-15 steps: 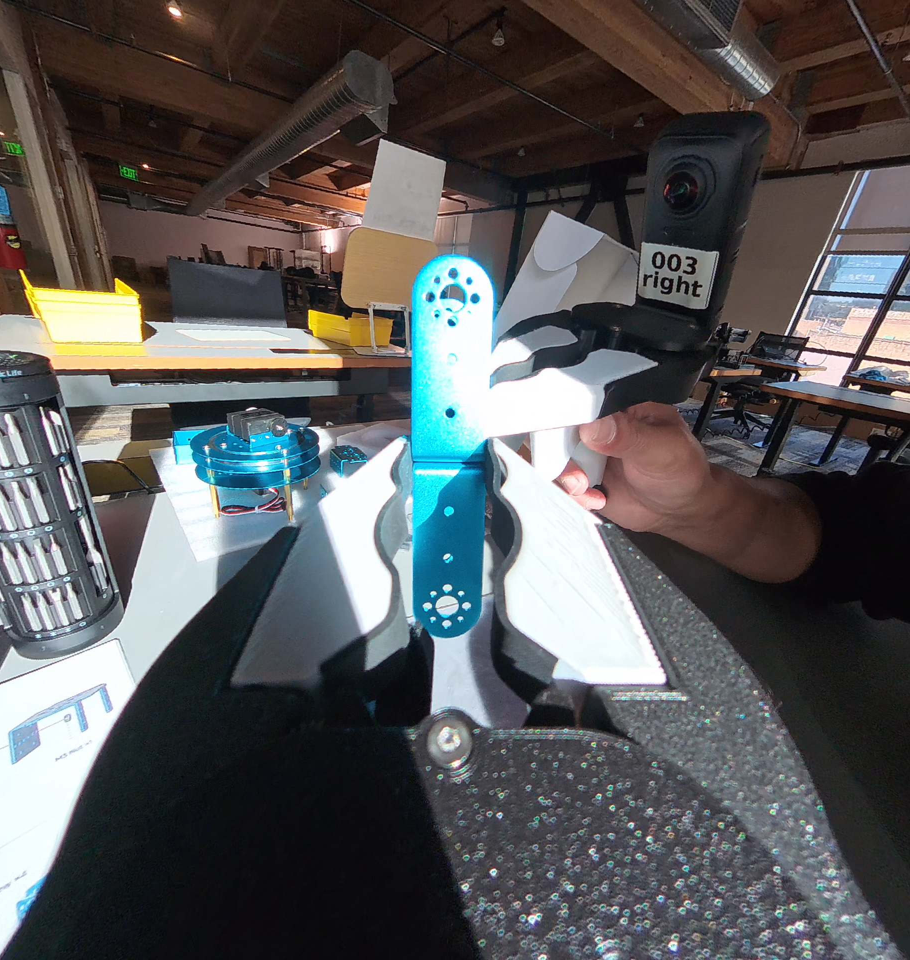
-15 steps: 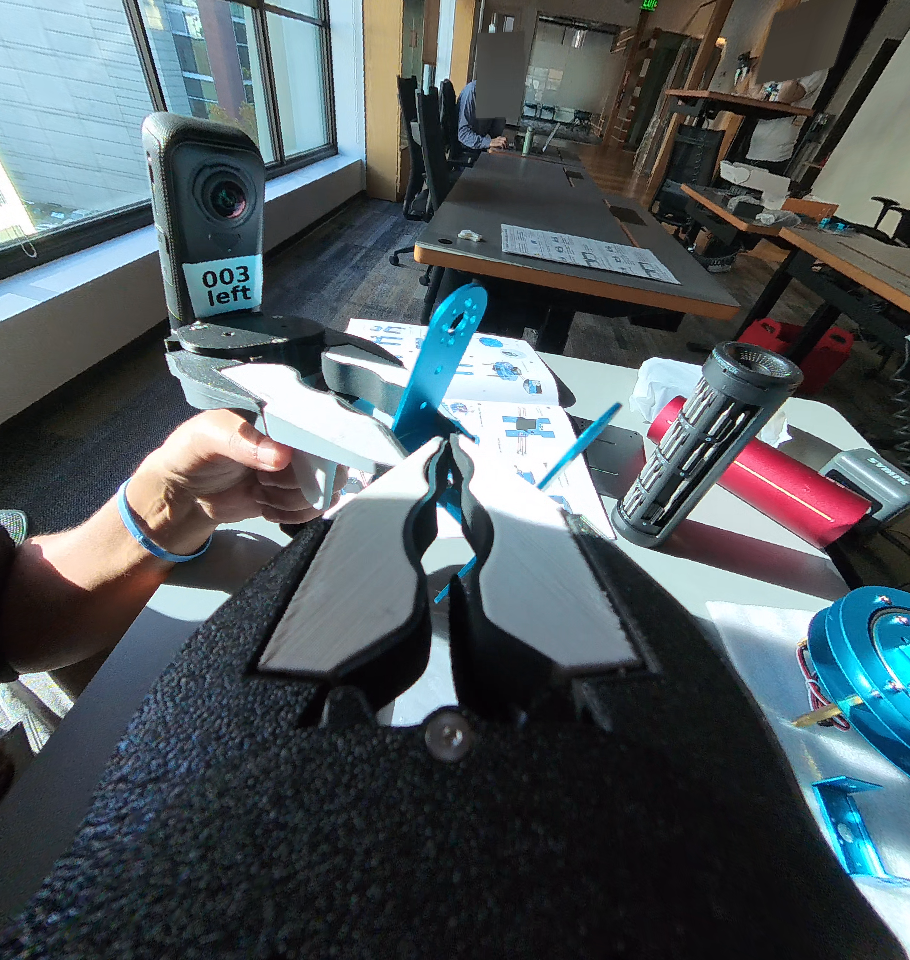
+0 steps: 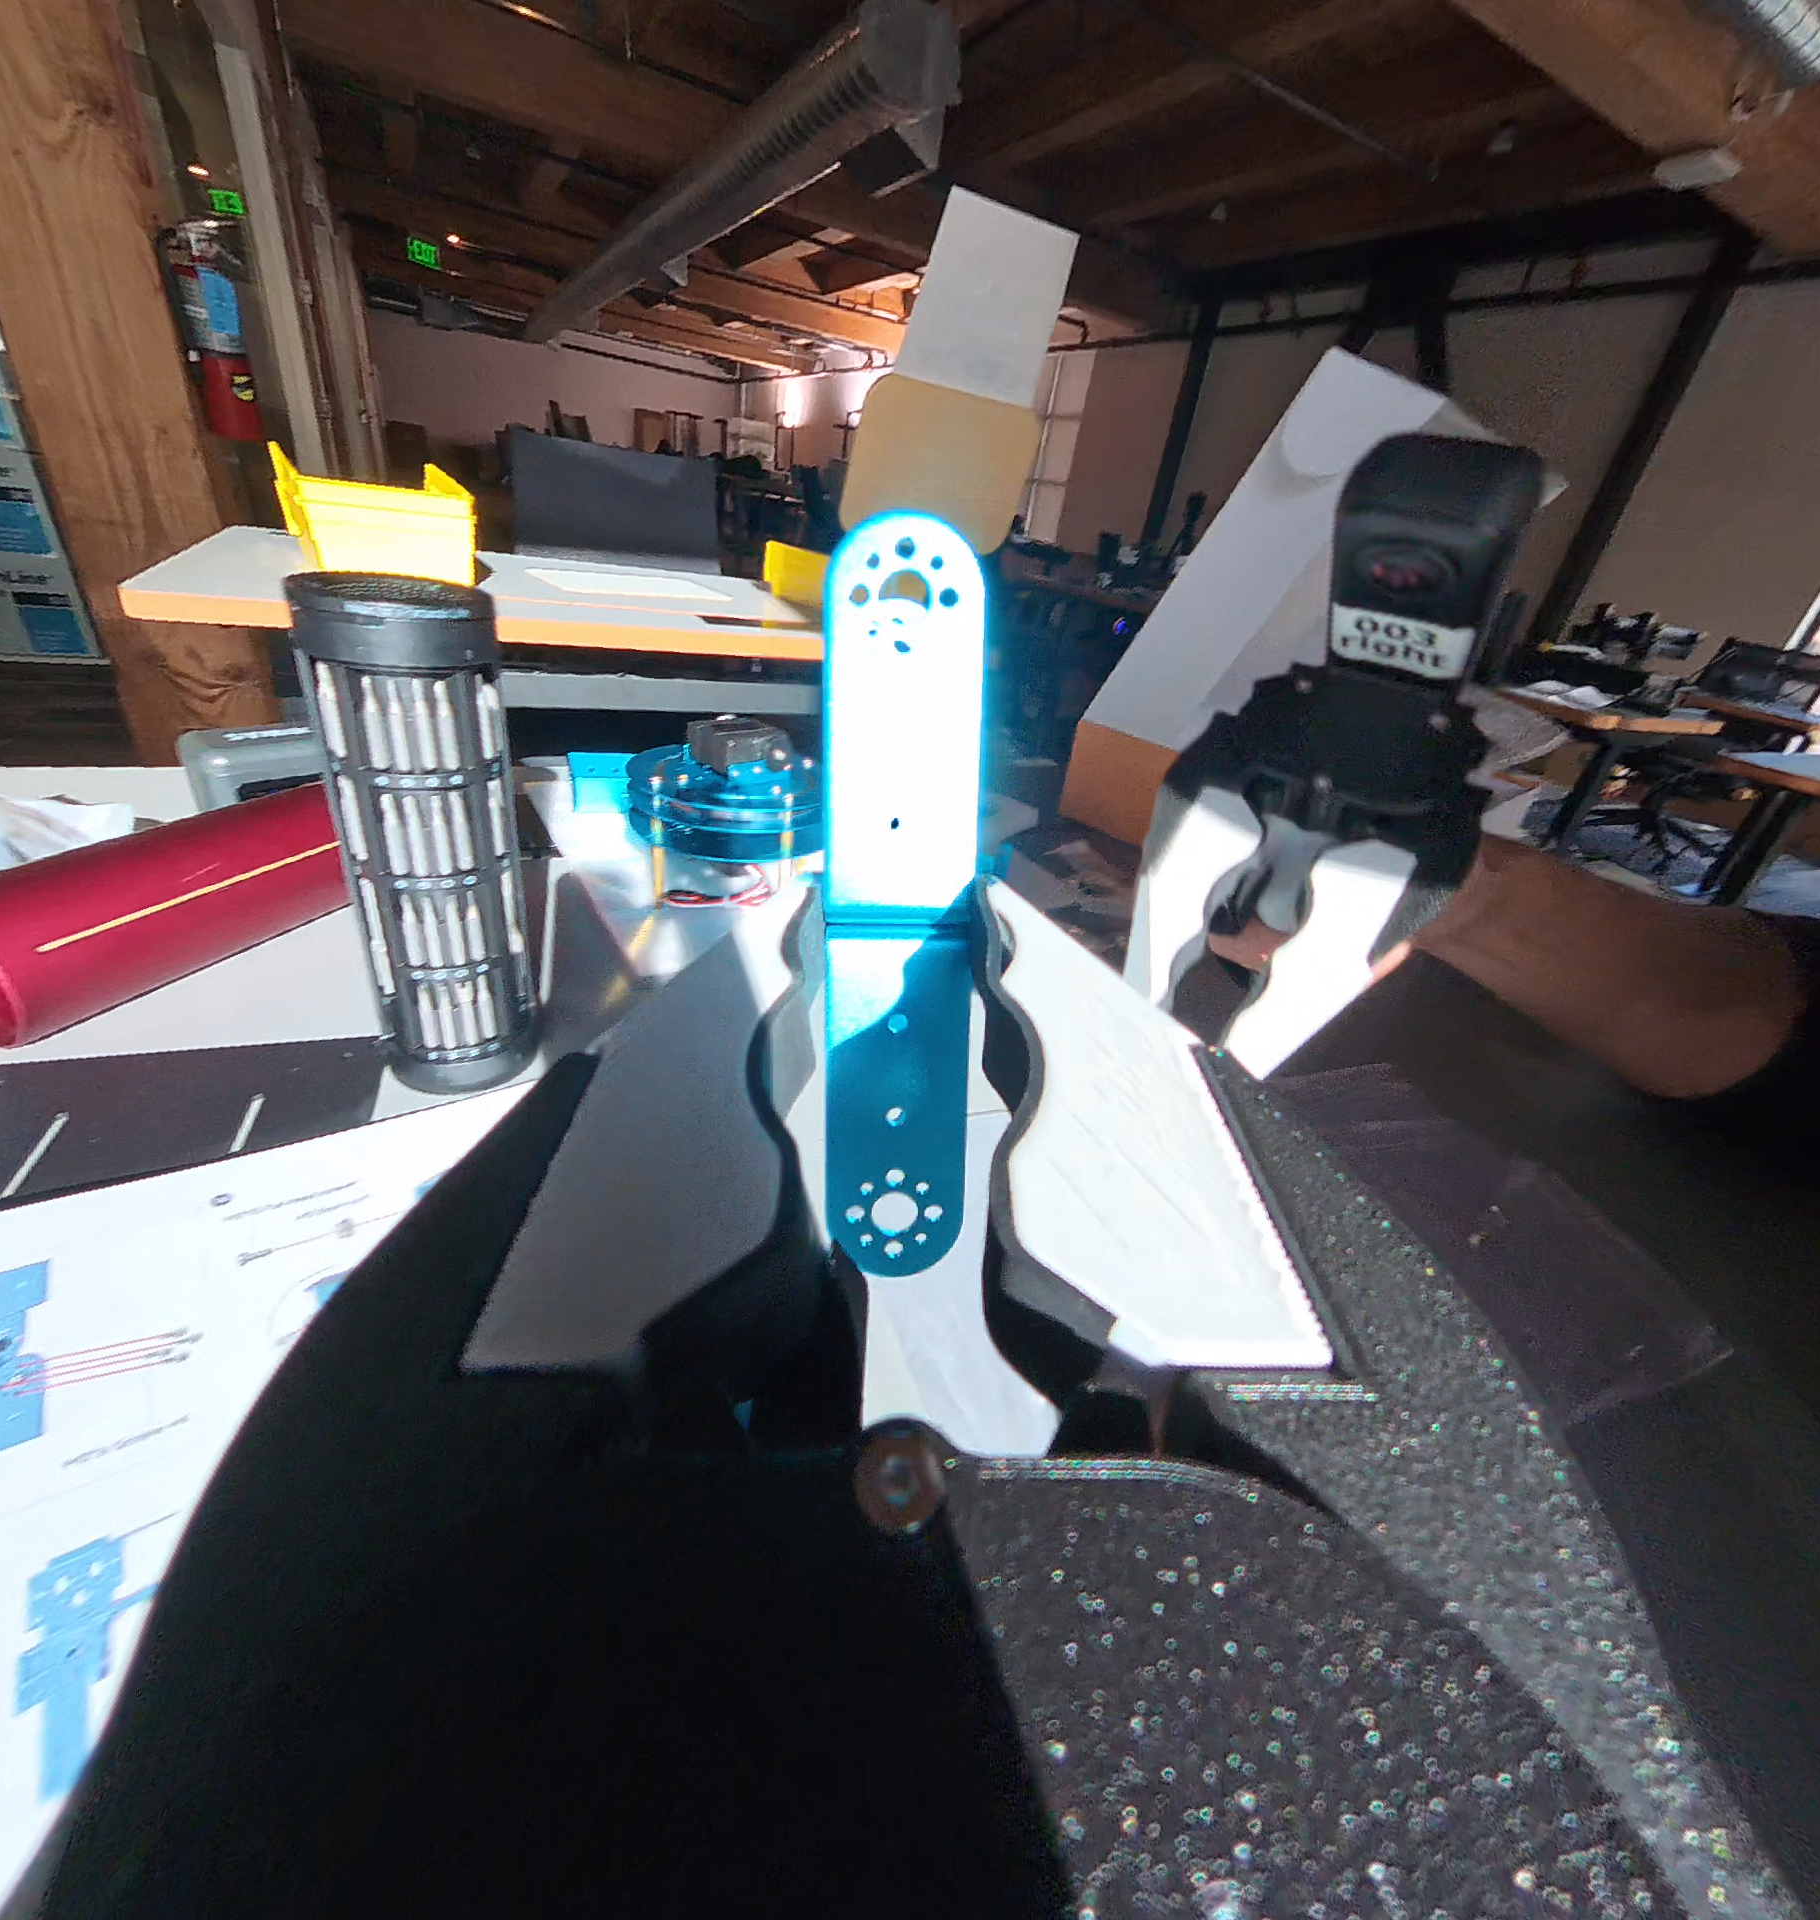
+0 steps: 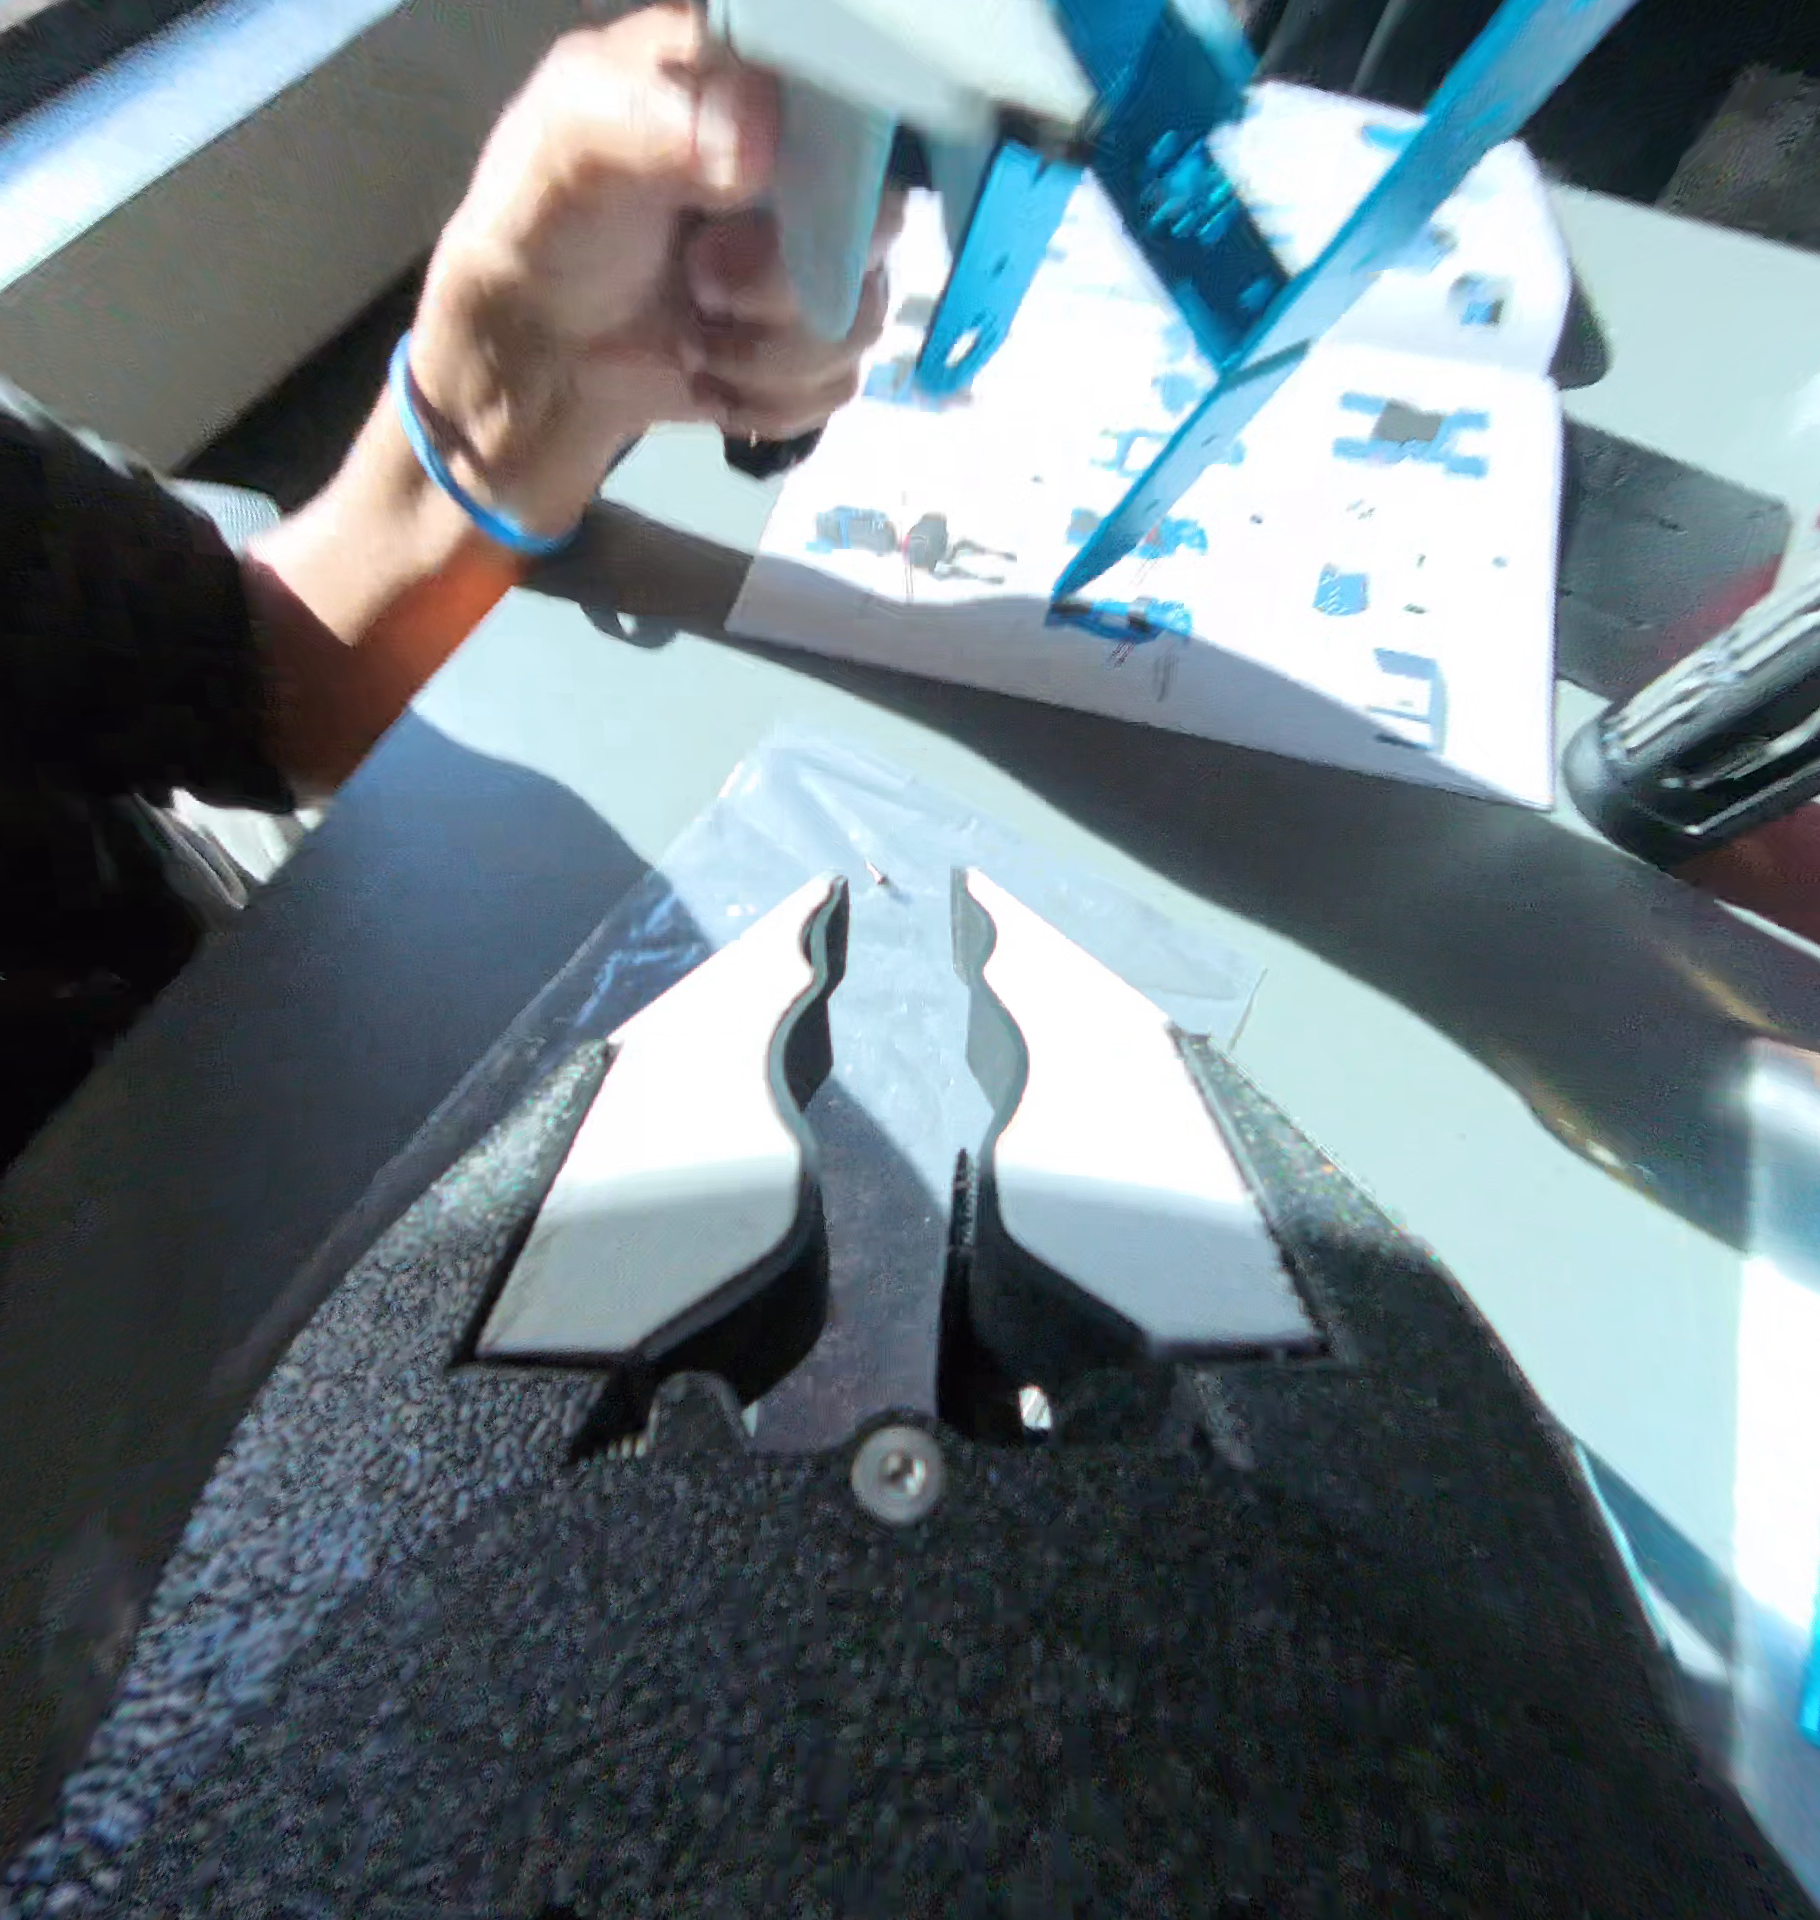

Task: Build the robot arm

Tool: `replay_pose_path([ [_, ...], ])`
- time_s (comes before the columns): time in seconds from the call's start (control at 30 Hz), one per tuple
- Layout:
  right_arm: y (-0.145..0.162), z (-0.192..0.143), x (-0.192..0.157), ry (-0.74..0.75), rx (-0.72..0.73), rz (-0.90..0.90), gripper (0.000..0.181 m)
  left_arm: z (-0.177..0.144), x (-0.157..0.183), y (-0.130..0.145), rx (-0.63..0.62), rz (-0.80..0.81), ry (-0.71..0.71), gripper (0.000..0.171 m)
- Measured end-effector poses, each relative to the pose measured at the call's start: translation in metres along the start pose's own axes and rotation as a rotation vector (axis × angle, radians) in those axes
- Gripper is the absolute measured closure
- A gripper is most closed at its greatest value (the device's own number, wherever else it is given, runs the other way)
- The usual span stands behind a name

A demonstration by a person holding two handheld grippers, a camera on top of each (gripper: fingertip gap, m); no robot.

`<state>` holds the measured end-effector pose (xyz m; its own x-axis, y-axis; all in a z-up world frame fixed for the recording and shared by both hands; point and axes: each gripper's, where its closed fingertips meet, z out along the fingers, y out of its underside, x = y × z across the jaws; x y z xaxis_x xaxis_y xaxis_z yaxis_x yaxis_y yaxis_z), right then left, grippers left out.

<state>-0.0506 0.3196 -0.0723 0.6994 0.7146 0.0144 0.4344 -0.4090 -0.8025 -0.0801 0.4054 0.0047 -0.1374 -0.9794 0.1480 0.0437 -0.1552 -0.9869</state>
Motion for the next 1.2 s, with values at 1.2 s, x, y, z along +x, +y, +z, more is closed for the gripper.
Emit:
replay_pose_path([
  [1.2,0.045,0.087,-0.007,-0.297,-0.226,-0.266,0.179,-0.004,-0.017,0.007,-0.004,-0.027,-0.018,0.146],
])
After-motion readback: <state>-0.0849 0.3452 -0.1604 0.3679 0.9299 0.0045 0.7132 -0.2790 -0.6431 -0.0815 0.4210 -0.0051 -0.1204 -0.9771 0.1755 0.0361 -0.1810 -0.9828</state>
